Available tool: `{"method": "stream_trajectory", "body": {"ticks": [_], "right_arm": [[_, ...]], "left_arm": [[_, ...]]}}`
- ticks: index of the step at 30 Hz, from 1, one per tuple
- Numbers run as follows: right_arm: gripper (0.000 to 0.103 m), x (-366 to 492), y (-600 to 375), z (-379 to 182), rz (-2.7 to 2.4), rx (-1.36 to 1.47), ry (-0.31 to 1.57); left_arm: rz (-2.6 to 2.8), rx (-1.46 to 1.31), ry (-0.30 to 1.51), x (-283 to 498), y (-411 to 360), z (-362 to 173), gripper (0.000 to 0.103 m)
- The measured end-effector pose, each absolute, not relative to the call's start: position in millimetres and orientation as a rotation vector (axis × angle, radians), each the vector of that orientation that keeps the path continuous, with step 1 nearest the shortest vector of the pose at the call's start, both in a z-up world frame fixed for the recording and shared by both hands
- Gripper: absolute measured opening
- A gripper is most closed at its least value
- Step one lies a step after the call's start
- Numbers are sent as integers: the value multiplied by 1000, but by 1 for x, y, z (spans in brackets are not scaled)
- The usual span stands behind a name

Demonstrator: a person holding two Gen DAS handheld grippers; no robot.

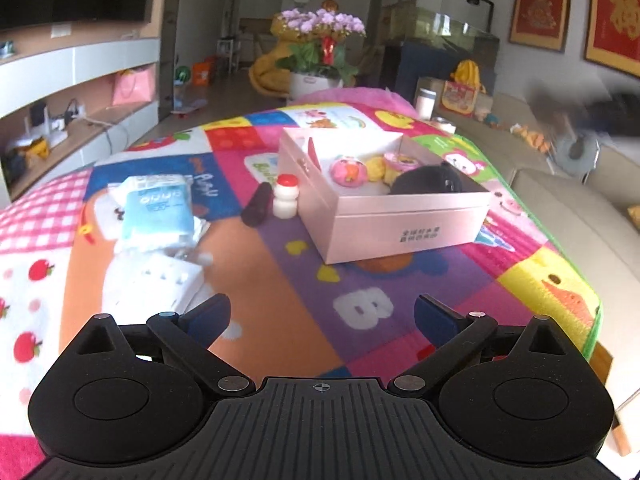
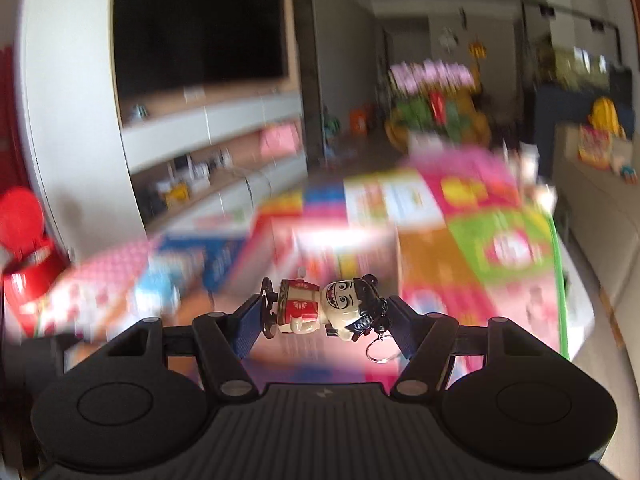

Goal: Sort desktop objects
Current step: 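Lower the figurine into the pink box and open the right gripper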

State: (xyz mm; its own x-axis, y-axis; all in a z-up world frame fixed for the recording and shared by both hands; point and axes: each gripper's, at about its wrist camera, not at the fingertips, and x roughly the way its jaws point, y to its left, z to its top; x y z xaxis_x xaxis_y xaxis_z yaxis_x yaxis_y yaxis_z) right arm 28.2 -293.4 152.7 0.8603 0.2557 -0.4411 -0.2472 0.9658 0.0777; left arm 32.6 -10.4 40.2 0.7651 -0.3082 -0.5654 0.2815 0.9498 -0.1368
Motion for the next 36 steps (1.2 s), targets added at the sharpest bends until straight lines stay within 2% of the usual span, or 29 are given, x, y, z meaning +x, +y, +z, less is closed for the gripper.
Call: {"method": "stream_trajectory", "body": {"ticks": [2, 5, 12, 17, 23, 25, 26, 27, 30, 36], "right_arm": [[66, 54, -285, 177, 261, 29, 418], [88, 90, -270, 202, 236, 27, 372], [89, 108, -244, 202, 211, -58, 396], [89, 116, -235, 182, 214, -69, 508], [89, 147, -201, 160, 270, -67, 639], [78, 164, -180, 153, 301, -77, 674], [52, 174, -166, 149, 316, -95, 699], [33, 184, -152, 143, 318, -116, 733], [29, 224, -108, 120, 357, -140, 829], [24, 276, -37, 57, 254, -381, 906]], "left_arm": [[-315, -53, 606, 27, -5, 43, 102], [-287, -48, 597, 22, 0, 46, 102], [-175, -30, 625, 18, 23, 24, 103], [-104, -31, 590, 22, 36, 14, 103], [-124, -193, 589, 28, 63, 9, 103], [-131, -235, 587, 28, 69, 7, 103], [-131, -248, 585, 28, 71, 7, 103], [-133, -253, 581, 27, 72, 7, 103], [-142, -244, 556, 23, 70, 9, 103], [-151, -296, 563, 25, 77, 6, 103]]}}
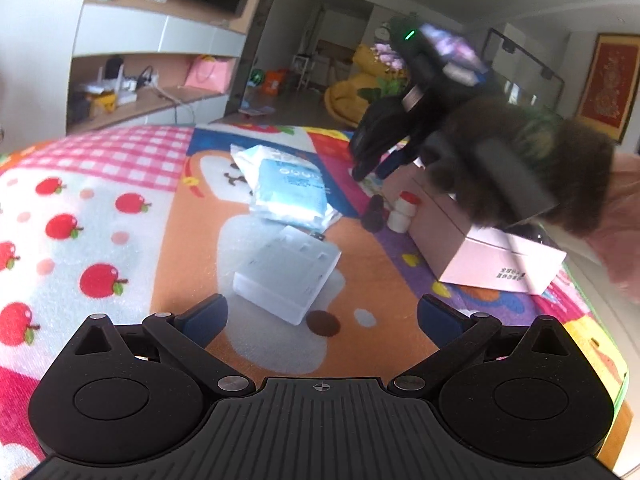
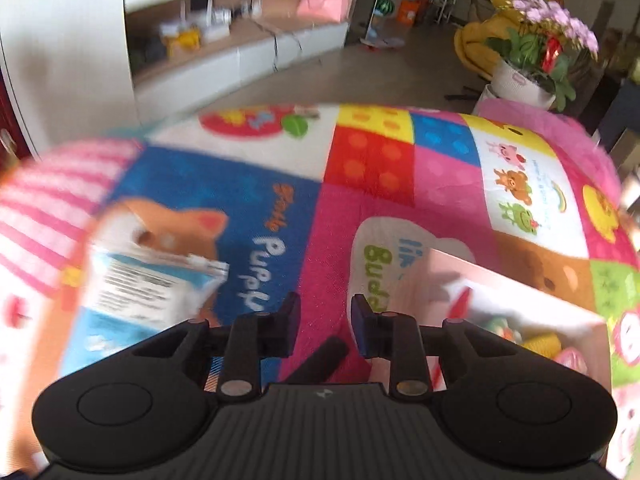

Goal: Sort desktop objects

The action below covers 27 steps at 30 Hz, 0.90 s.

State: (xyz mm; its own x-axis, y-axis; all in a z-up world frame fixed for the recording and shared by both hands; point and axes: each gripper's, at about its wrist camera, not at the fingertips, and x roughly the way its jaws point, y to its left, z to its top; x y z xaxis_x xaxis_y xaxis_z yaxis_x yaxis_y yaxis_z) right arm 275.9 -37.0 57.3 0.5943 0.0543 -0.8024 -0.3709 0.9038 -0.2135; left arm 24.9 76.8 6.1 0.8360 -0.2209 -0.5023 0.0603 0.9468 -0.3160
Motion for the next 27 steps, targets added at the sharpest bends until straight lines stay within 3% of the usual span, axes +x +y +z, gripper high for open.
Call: {"method": "stream_trajectory", "body": {"ticks": [7, 17, 23, 27], "right_arm": [[23, 270, -23, 36, 225, -513, 989], [24, 167, -60, 78, 525, -277, 1258], [26, 128, -101, 124, 430, -269, 963], [34, 99, -120, 116, 407, -338, 818]], "left_arm": [[-153, -301, 541, 21, 77, 7, 103], [-135, -237, 497, 12, 68, 13, 103], [-156, -159, 487, 0, 53, 15, 103], [-146, -117, 481, -8, 48, 17, 103]]}}
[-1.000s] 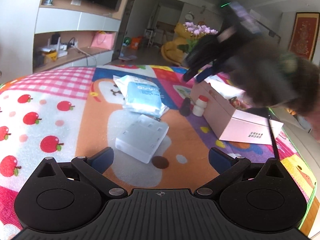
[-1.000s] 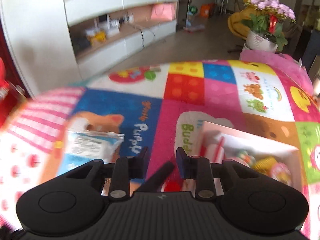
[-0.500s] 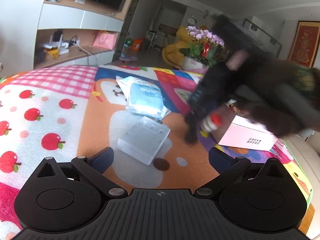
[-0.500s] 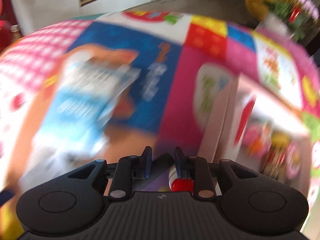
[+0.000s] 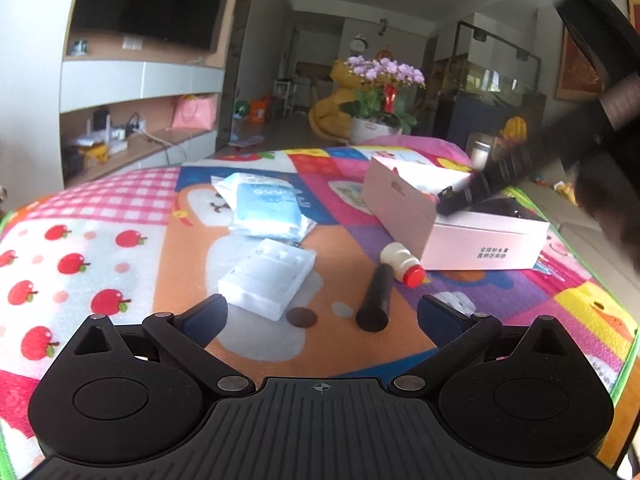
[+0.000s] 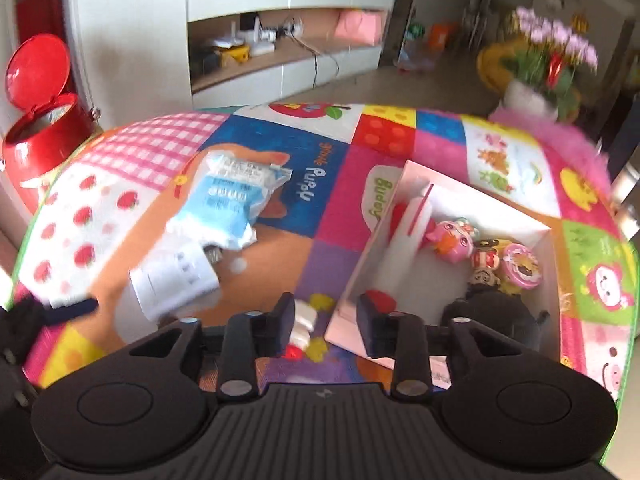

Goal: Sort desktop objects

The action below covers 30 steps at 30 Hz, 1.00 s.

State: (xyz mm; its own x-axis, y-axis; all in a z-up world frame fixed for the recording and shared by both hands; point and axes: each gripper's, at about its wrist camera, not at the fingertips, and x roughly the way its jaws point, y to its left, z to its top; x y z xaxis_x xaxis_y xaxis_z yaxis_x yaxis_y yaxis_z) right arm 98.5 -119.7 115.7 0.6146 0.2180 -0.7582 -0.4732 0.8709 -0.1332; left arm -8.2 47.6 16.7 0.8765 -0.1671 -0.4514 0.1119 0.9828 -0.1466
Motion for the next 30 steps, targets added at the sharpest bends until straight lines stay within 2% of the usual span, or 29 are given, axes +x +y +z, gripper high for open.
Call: {"method": "stream_trajectory", "body": {"ticks": [10, 11, 12, 13, 24, 30], "right_arm": [[35, 92, -116, 43, 433, -248, 792], [33, 94, -115, 40, 432, -242, 800], [23, 96, -114, 38, 422, -234, 804], [21, 96, -116, 39, 412, -219, 799], [21, 36, -211, 76, 370, -69, 743], [21, 20, -240, 78, 329, -29, 727]], "left_arm": [[-34, -107, 542, -20, 55, 26, 103], [-31, -101, 545, -21, 54, 27, 103], [-30, -95, 548, -23, 52, 28, 103], [-29, -89, 551, -23, 51, 29, 103], [-169, -24, 613, -11, 2, 19, 103], [-232, 24, 630, -7, -25, 15, 103]]}}
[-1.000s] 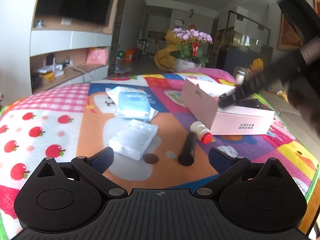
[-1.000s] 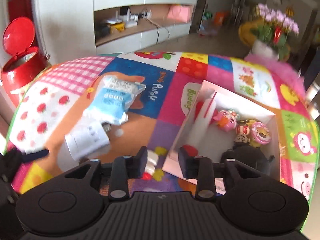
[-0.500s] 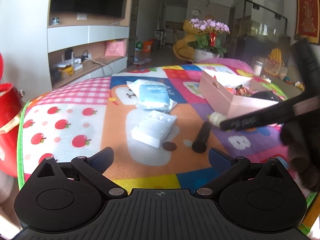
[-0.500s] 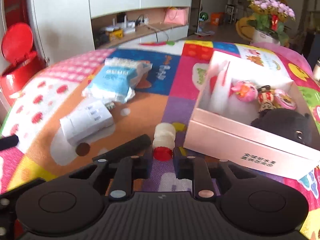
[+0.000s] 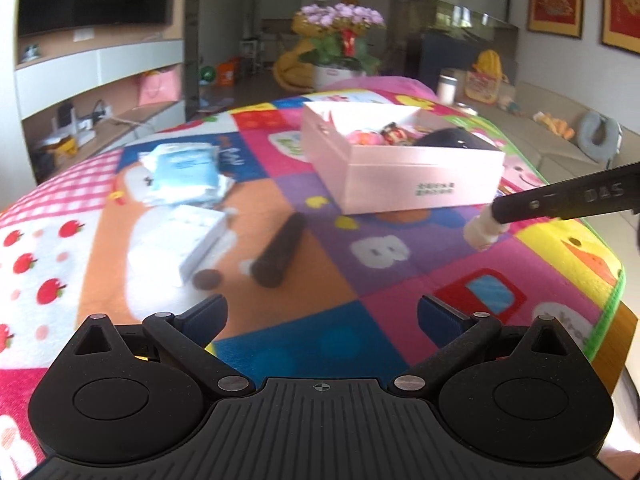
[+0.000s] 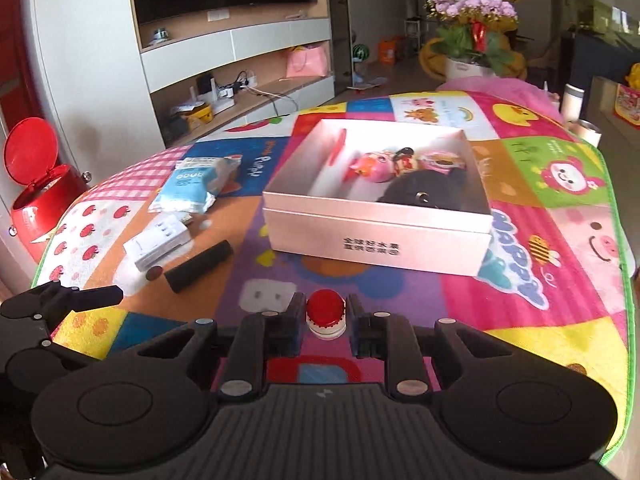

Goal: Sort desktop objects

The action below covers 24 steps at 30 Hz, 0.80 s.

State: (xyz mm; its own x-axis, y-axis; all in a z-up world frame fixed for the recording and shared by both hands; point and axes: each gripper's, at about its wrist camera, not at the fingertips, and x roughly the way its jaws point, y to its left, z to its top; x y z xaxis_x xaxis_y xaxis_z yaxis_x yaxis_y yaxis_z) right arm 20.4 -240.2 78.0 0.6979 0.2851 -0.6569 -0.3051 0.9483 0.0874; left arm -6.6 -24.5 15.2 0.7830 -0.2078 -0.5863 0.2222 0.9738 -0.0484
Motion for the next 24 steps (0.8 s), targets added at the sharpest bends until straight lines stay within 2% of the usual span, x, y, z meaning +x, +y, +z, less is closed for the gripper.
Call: {"method": "stream_trajectory", "body": {"ticks": [4, 5, 7, 8, 9, 11, 12, 16, 17, 19, 21, 24], "right_arm": [[21, 27, -242, 60, 319, 2, 750], [22, 27, -243, 57, 312, 9, 743], [33, 24, -245, 54, 309, 27, 728], [46, 22, -248, 54, 310, 41, 712], [64, 18, -250, 53, 308, 53, 692], [82, 10, -255, 51, 288, 63, 655], [86, 6, -256, 49, 275, 62, 644], [88, -1, -258, 29, 242, 66, 678], [88, -2, -257, 23, 228, 66, 687], [90, -5, -256, 15, 196, 51, 679], [98, -10, -250, 10, 160, 1, 638], [99, -15, -244, 7, 172, -42, 620]], "left_arm": [[-224, 53, 629, -7, -25, 17, 103], [-211, 52, 631, -7, -22, 18, 103], [-187, 49, 636, -5, -17, 18, 103], [-175, 44, 639, -3, -14, 18, 103], [-168, 39, 643, -1, -13, 18, 103], [-166, 28, 655, 4, -11, 17, 103], [-170, 27, 658, 7, -11, 17, 103], [-176, 33, 627, 21, -14, 22, 100], [-167, 45, 620, 26, -15, 23, 88], [-150, 61, 628, 37, -16, 24, 73], [-143, 59, 644, 46, -16, 21, 74], [-147, 92, 658, 55, -19, 15, 72]]}}
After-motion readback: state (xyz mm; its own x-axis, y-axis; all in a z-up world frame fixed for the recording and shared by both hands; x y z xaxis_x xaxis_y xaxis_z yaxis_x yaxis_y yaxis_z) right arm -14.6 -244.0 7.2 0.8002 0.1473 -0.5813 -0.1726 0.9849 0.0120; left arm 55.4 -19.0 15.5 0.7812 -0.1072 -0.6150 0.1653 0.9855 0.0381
